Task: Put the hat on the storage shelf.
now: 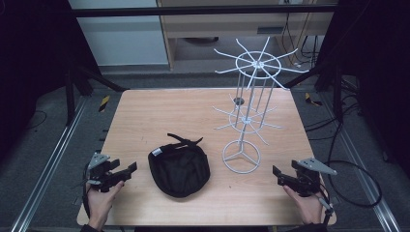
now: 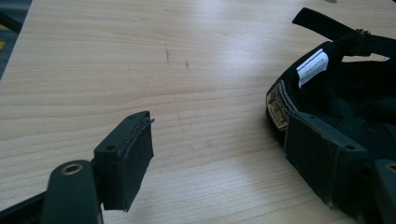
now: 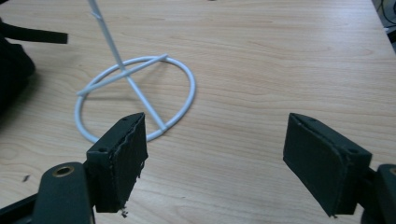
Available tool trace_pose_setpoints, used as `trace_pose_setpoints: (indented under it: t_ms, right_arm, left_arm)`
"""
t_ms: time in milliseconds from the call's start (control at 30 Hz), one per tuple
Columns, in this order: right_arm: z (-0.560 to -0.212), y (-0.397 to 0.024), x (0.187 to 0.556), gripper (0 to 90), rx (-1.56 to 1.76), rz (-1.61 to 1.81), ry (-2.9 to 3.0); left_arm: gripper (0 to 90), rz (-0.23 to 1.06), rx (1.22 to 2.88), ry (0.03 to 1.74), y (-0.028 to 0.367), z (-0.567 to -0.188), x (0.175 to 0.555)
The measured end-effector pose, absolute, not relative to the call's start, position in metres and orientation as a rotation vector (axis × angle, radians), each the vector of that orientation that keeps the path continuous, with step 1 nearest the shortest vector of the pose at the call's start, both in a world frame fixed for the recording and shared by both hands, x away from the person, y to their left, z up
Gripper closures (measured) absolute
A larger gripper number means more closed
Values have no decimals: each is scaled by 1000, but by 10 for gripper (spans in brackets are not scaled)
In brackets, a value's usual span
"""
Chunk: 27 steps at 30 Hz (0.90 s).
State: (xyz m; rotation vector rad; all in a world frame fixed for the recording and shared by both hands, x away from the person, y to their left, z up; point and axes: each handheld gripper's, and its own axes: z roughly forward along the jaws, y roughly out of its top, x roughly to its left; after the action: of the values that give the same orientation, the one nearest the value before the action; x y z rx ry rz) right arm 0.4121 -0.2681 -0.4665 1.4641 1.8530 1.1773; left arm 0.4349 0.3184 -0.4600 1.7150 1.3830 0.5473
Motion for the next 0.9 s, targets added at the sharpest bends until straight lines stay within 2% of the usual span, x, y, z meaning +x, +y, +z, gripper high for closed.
trace_pose_setpoints:
  t_ms: [100,167,333,667,900]
  right_arm:
    - [-465,-263,409,230,1448,1199,1860]
    - [-464,-259,407,277,1420,1205,1874]
    - [-463,-245,405,334,1370,1203,1923]
    - [-456,-209,401,341,1282,1252,2013]
    - [-453,-185,400,364,1217,1297,2064]
  left_arm:
    - [346,575,1706,1379,315,-458,432]
    - [366,589,1692,1357,312,-455,428]
    - [364,572,1708,1332,308,-453,425]
    - [353,591,1718,1305,300,-446,423]
    - [400,594,1711,1290,295,-442,422]
